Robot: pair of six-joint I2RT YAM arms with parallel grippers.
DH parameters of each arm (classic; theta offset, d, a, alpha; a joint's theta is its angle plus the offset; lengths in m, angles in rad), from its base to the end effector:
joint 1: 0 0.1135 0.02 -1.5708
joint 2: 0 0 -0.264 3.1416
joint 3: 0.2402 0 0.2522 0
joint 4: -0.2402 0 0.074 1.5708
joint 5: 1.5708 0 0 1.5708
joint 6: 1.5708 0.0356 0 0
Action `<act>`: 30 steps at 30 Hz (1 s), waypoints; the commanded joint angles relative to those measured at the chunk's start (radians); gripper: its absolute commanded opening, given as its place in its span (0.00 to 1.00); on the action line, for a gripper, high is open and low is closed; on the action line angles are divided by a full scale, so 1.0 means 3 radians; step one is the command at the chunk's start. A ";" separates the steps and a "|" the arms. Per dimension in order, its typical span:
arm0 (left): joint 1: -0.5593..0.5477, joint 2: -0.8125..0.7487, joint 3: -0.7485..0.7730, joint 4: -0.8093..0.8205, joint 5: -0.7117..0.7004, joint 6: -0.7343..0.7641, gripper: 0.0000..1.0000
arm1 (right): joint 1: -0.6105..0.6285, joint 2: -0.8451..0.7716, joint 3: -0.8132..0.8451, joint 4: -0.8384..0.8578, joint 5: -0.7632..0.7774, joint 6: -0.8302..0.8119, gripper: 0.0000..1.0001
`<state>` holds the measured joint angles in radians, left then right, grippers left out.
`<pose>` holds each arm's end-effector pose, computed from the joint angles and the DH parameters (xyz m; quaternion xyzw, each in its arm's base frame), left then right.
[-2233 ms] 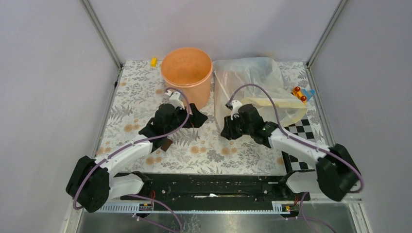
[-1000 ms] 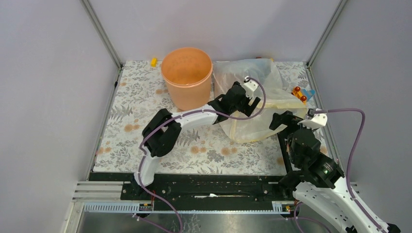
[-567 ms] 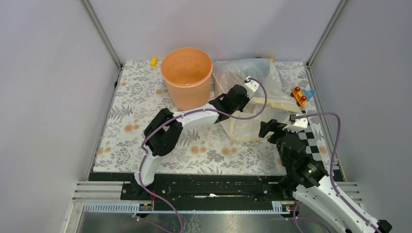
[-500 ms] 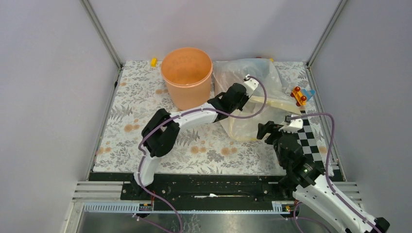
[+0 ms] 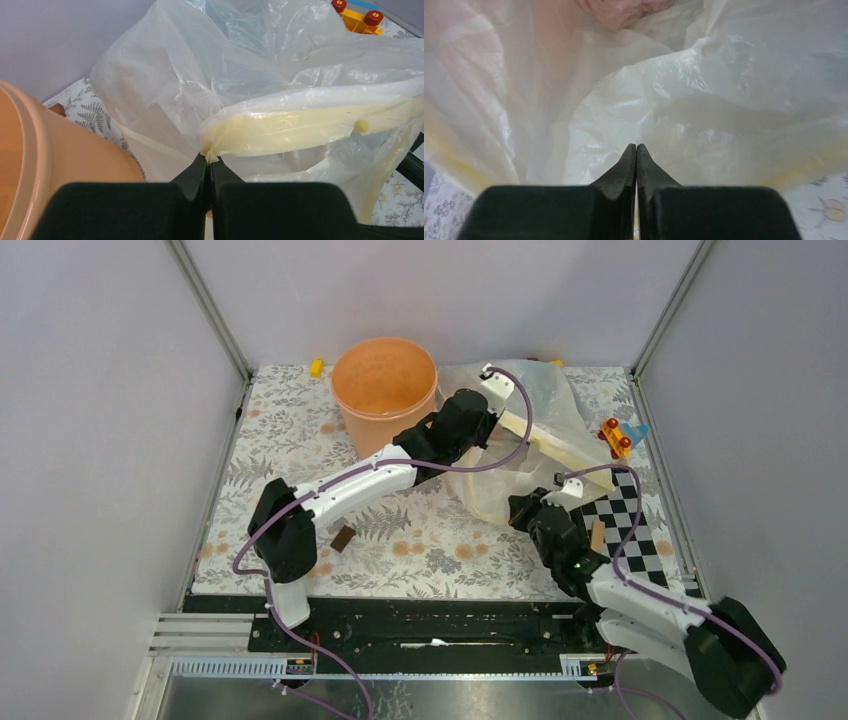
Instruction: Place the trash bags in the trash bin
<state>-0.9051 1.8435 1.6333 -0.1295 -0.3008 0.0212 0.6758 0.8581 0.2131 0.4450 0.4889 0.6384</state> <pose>0.2831 -0.3435 0.3393 0.2833 0.7608 -0.1336 0.5684 0.1529 0.1011 0.1930 0.1391 0.7539 0.2268 0.6007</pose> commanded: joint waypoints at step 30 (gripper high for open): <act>0.0010 -0.0102 0.0370 -0.0587 0.0370 -0.0375 0.00 | 0.0232 0.2321 0.0209 0.3146 -0.0205 0.1569 0.00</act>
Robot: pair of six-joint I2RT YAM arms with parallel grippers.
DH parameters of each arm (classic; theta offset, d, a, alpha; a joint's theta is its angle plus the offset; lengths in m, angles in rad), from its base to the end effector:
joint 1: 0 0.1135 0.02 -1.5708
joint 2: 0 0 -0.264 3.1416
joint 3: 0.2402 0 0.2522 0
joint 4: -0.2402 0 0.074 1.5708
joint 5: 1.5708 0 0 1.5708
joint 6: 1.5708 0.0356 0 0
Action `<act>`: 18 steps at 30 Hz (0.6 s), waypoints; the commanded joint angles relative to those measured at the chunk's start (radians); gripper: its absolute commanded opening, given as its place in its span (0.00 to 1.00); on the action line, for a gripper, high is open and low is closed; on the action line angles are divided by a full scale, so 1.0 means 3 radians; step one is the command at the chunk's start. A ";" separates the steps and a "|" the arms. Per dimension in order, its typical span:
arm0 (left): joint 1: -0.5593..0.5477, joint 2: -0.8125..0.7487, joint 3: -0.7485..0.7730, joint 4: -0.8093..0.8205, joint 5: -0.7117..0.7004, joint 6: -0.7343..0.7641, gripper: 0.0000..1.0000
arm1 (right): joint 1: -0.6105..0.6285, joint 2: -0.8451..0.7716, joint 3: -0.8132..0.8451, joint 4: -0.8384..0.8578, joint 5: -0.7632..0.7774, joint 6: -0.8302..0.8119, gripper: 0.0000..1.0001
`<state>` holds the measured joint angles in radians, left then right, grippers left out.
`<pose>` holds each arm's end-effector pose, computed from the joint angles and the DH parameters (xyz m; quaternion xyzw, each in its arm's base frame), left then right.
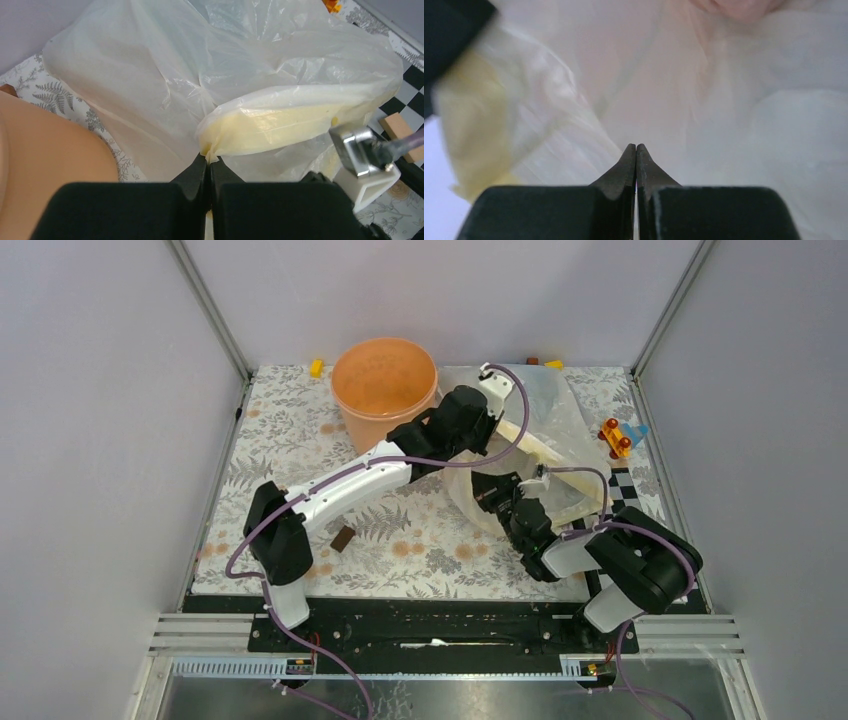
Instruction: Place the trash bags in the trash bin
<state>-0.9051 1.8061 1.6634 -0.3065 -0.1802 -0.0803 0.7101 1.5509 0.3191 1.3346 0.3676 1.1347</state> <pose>0.2711 -0.3348 0.3474 0.2942 0.7919 -0.1834 0.5027 0.2051 0.1594 0.1774 0.2714 0.6152 0.5079 0.5384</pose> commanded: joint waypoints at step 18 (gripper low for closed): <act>0.0007 -0.0300 -0.0074 -0.0032 0.0185 -0.0259 0.00 | -0.0232 0.0393 0.0194 0.0305 -0.0046 0.0440 0.00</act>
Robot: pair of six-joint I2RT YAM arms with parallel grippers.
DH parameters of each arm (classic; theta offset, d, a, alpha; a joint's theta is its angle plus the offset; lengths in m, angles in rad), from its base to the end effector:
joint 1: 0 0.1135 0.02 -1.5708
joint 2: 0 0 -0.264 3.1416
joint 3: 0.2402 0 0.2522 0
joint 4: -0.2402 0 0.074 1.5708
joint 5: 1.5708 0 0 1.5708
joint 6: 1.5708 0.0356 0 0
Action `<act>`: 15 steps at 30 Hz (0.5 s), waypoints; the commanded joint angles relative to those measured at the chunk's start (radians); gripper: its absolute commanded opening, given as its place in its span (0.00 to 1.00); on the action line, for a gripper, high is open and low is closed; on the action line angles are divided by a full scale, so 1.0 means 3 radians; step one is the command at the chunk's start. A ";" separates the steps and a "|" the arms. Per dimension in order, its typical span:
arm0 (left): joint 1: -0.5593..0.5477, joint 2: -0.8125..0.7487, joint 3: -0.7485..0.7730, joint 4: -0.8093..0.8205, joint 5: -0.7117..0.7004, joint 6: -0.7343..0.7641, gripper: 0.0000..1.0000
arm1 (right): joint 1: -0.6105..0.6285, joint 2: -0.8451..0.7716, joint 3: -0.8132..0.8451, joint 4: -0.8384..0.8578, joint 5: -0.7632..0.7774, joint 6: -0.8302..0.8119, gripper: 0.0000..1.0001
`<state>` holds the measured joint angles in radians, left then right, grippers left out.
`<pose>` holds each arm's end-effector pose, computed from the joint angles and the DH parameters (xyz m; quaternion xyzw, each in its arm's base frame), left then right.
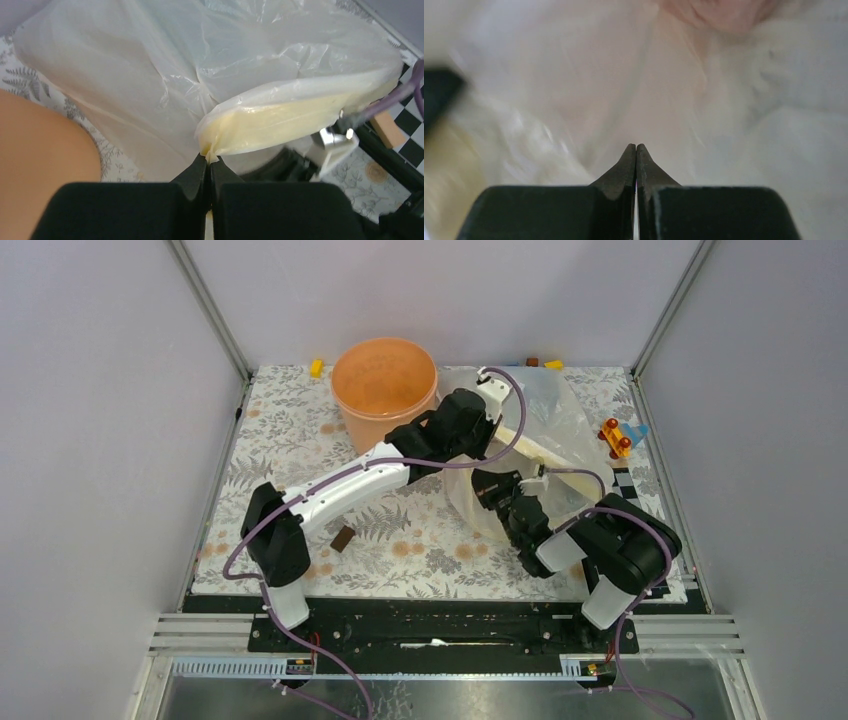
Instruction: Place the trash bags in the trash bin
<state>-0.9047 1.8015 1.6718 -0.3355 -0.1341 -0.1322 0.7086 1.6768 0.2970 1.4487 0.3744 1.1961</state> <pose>0.2686 -0.3341 0.3493 0.2873 0.7998 -0.2101 0.4833 0.2061 0.1595 0.1543 0.2938 0.6178 0.5116 0.5199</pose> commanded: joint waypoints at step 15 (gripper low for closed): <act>0.0003 -0.0568 -0.0335 0.0172 0.0030 -0.0156 0.00 | -0.0776 0.0314 0.1087 -0.0835 0.0004 0.0616 0.40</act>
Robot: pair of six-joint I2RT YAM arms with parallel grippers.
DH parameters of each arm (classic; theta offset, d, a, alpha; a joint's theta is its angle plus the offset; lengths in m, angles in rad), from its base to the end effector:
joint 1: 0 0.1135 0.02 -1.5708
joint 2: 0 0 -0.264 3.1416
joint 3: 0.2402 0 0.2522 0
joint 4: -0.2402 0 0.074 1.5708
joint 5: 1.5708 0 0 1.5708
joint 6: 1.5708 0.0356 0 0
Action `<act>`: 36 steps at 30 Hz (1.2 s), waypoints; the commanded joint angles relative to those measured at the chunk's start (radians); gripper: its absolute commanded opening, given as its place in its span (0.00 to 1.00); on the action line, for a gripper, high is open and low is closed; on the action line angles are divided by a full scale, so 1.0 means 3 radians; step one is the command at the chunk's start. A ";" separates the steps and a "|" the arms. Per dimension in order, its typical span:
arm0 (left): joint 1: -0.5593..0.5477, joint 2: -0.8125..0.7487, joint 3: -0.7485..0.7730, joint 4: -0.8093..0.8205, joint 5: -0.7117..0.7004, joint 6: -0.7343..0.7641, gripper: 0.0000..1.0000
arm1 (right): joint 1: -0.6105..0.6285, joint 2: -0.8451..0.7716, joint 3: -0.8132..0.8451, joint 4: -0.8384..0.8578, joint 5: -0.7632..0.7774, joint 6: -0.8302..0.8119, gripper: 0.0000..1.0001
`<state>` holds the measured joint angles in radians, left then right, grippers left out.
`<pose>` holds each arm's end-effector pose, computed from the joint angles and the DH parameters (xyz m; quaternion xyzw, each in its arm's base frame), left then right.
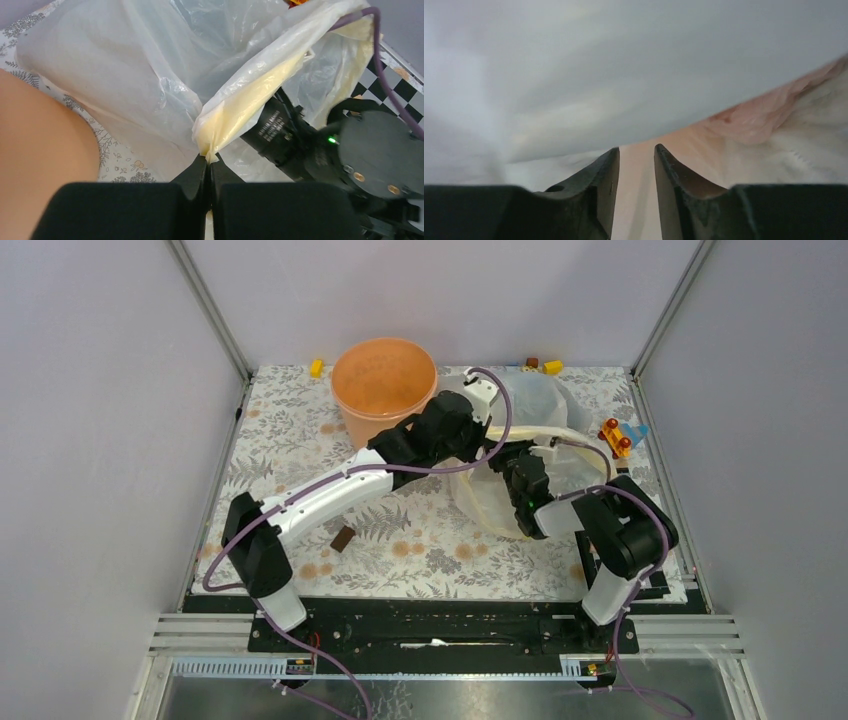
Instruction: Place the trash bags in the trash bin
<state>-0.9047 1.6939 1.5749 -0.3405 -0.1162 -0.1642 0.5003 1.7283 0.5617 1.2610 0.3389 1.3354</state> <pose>0.2509 -0.3126 0.3575 0.2783 0.8017 -0.2258 0.4783 0.2865 0.1431 0.1827 0.3830 0.5557 0.5102 0.5331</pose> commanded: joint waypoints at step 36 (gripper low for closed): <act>0.0116 0.0129 -0.0116 0.0341 -0.0318 0.0037 0.00 | -0.0323 -0.0096 0.0387 -0.0809 0.0425 -0.0556 0.00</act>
<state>-0.8711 1.6989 1.4960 -0.2825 -0.1959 -0.1478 0.4068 1.8919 0.7956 0.9775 0.4473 1.2350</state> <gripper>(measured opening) 0.003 0.015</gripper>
